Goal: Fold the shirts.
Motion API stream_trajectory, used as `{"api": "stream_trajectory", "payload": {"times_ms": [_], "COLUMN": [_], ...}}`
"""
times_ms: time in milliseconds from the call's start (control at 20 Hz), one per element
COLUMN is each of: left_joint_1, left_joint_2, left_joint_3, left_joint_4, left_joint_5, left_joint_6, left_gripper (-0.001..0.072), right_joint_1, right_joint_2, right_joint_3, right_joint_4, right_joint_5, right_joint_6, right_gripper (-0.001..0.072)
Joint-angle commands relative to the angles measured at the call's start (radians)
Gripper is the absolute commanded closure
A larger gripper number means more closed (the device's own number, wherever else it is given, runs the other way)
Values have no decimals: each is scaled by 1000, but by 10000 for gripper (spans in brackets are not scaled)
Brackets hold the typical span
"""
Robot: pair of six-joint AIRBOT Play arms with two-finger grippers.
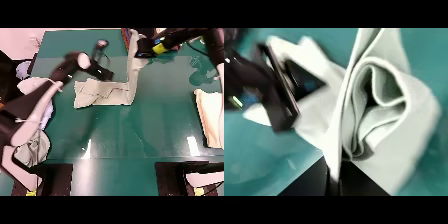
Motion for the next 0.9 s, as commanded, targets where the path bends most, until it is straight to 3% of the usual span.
{"api": "stream_trajectory", "payload": {"times_ms": [0, 200, 250, 300, 350, 450, 600, 700, 850], "left_joint_1": [140, 279, 297, 302, 305, 305, 305, 305, 305], "left_joint_2": [171, 352, 383, 407, 426, 444, 450, 450, 447], "left_joint_3": [1, 1, 1, 1, 1, 1, 1, 0, -4], "left_joint_4": [227, 256, 257, 270, 279, 284, 281, 268, 231], "left_joint_5": [-92, -108, -108, -109, -111, -122, -187, -204, -209], "left_joint_6": [-32, -31, -32, -31, -24, -3, -5, -5, -5], "left_gripper": [683, 682, 682, 683, 682, 682, 682, 682, 682], "right_joint_1": [101, 258, 294, 320, 335, 320, 235, 163, 47], "right_joint_2": [-86, -246, -289, -326, -357, -367, -240, -130, 0], "right_joint_3": [5, 5, 5, 6, 21, 69, -40, -151, -299], "right_joint_4": [105, 118, 148, 217, 272, 259, 195, 63, -186], "right_joint_5": [-144, -364, -441, -513, -557, -503, -383, -306, -168], "right_joint_6": [5, -55, -103, -175, -209, -183, -148, -103, 58], "right_gripper": [696, 690, 592, 404, 318, 323, 335, 336, 333]}}
